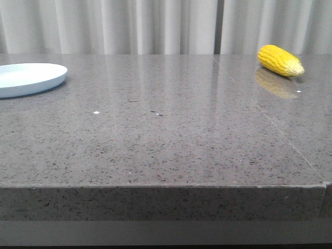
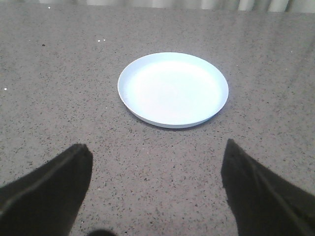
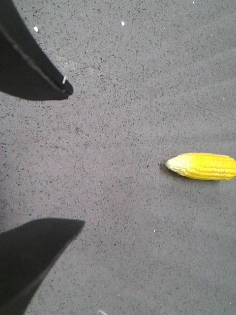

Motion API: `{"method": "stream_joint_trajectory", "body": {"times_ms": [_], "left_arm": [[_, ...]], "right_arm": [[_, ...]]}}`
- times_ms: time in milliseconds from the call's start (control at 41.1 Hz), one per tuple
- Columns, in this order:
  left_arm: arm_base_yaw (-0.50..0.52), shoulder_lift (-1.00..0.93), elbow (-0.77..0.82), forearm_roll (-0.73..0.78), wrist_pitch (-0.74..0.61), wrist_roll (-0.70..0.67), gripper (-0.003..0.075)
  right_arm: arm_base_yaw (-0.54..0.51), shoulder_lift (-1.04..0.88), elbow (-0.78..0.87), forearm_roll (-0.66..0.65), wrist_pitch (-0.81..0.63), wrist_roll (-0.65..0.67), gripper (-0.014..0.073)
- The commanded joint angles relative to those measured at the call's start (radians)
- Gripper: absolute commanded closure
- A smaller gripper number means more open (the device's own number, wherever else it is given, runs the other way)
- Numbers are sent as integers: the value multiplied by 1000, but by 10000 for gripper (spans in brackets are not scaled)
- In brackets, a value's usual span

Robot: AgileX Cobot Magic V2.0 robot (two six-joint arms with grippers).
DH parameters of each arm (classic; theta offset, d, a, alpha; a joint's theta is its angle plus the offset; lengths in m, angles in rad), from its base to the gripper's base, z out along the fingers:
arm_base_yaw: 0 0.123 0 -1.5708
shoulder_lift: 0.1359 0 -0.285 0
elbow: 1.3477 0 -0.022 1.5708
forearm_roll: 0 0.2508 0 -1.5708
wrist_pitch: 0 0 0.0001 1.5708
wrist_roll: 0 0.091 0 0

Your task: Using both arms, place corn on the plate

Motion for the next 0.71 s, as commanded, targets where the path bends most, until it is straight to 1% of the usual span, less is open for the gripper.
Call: {"method": "stream_joint_trajectory", "body": {"times_ms": [0,122,244,341,536,682], "left_arm": [[-7,42,-69,0,-22,10,174],[-7,124,-153,0,76,10,174],[-7,219,-224,16,118,15,174],[-7,296,-268,36,121,15,174],[-7,477,-350,133,115,15,174],[45,629,-428,105,127,15,174]], "right_arm": [[-7,7,-26,-12,-85,-7,52],[-7,7,-26,-12,-87,-7,52],[-7,7,-26,-12,-90,-7,52],[-7,7,-26,-12,-92,-7,52],[-7,7,-26,-12,-112,-7,52],[-7,7,-26,-12,-132,-7,52]]}}
